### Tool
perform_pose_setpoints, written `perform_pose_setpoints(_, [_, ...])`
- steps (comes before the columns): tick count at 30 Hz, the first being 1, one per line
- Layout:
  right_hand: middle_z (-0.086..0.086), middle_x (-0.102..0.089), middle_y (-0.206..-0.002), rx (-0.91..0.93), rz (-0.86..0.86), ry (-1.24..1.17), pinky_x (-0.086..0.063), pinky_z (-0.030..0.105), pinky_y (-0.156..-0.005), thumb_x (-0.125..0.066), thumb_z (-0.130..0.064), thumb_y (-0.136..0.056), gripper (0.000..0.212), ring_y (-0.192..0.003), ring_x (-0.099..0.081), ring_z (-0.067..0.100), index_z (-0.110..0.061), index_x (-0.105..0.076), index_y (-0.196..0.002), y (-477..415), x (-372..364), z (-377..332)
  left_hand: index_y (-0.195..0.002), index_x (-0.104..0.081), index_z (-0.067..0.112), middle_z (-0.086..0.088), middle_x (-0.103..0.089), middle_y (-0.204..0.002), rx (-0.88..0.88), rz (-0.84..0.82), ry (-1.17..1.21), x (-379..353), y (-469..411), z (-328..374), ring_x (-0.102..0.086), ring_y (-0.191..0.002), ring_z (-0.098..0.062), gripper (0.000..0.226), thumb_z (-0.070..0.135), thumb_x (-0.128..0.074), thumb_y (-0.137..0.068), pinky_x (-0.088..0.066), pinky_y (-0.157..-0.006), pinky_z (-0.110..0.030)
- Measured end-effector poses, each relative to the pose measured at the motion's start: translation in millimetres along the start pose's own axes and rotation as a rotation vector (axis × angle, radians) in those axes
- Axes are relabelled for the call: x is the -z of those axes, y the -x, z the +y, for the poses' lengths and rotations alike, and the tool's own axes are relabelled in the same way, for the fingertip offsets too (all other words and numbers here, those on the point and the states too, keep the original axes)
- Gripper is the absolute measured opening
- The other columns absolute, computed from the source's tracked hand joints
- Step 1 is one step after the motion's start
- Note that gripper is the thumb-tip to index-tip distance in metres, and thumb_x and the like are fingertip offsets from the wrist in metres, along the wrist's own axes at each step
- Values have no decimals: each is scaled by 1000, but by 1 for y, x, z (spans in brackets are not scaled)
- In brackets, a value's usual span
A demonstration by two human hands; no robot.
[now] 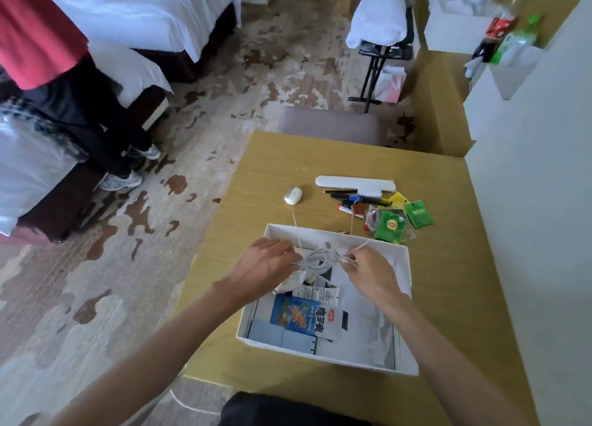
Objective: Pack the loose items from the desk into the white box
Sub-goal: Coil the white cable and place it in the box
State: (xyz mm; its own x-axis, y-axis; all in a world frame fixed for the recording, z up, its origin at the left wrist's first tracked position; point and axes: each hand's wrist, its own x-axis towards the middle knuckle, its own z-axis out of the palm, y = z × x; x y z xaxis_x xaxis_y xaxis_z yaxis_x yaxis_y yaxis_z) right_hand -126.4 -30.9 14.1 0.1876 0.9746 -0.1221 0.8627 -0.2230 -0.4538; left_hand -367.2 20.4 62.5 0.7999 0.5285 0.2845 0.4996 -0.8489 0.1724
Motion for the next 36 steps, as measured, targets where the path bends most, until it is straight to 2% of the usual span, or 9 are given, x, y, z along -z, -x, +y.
perform_pose_setpoints(7, [7, -68, -113, 98, 97, 3, -49, 34, -86, -72, -22, -84, 30, -106, -61, 24, -10, -67, -111, -1, -7, -9, -108, -71, 16, 1, -66, -96, 99, 0, 232, 1, 5, -6, -64, -76, -16, 23, 28, -60, -91, -54, -61, -32])
perform_pose_setpoints(11, [-6, -70, -98, -19, 287, -256, -52, 29, -72, -63, -34, -91, 14, -84, -63, 6, -23, -67, -99, 22, 20, -8, -113, -68, 18, 3, -64, -102, 132, -7, 382, -4, -4, 0, -63, -80, -14, 29, 33, -57, -92, -53, -64, -31])
perform_pose_setpoints(13, [-10, -72, -85, -169, 142, -563, -47, 24, -64, -49, -50, -95, 28, -75, -65, 3, -29, -68, -89, 33, 34, -11, -114, -68, 18, 2, -64, -103, 68, -11, 352, -9, -8, 5, -64, -82, -14, 31, 34, -54, -92, -55, -64, -31])
perform_pose_setpoints(15, [-13, -73, -84, -255, -105, -660, -45, 20, -60, -41, -65, -91, 44, -75, -67, 3, -31, -70, -94, 40, 42, -16, -113, -68, 16, -1, -66, -103, -19, -7, 289, -17, -13, 9, -65, -84, -18, 29, 30, -57, -91, -56, -65, -35])
perform_pose_setpoints(20, [-13, -73, -88, -101, -170, -589, -49, 12, -69, -66, -34, -90, 8, -83, -66, -2, -30, -73, -92, 41, 39, -18, -107, -65, 15, -3, -65, -95, -290, 40, 160, -33, -30, 20, -63, -76, -21, 18, 20, -61, -90, -55, -60, -36])
perform_pose_setpoints(24, [-7, -74, -73, -268, -84, -735, -45, 9, -57, -73, -25, -85, 8, -65, -64, -1, -21, -76, -80, 40, 33, -17, -111, -60, 15, -2, -65, -97, -419, 88, 125, -44, -35, 18, -61, -78, -18, 24, 13, -64, -87, -54, -62, -32])
perform_pose_setpoints(27, [1, -71, -77, -255, -60, -604, -46, 17, -64, -71, -16, -85, 7, -67, -61, 6, -10, -76, -85, 40, 24, -17, -111, -62, 17, -1, -65, -98, -439, 58, 124, -49, -35, 19, -62, -80, -16, 29, 15, -67, -83, -54, -64, -28])
perform_pose_setpoints(32, [1, -72, -79, -266, 69, -636, -52, 29, -72, -70, -16, -87, 8, -72, -64, 14, -14, -73, -80, 40, 20, -21, -114, -53, 28, 10, -58, -107, -22, -216, 378, -49, -36, 27, -56, -92, -6, 40, 55, -48, -85, -47, -73, -21])
perform_pose_setpoints(36, [0, -70, -84, -260, 174, -644, -54, 31, -70, -69, -15, -87, 9, -75, -66, 17, -18, -72, -80, 42, 16, -26, -92, -63, 34, 17, -60, -88, 299, -281, 709, -45, -53, 29, -57, -77, 2, 16, 47, -59, -86, -40, -59, -9])
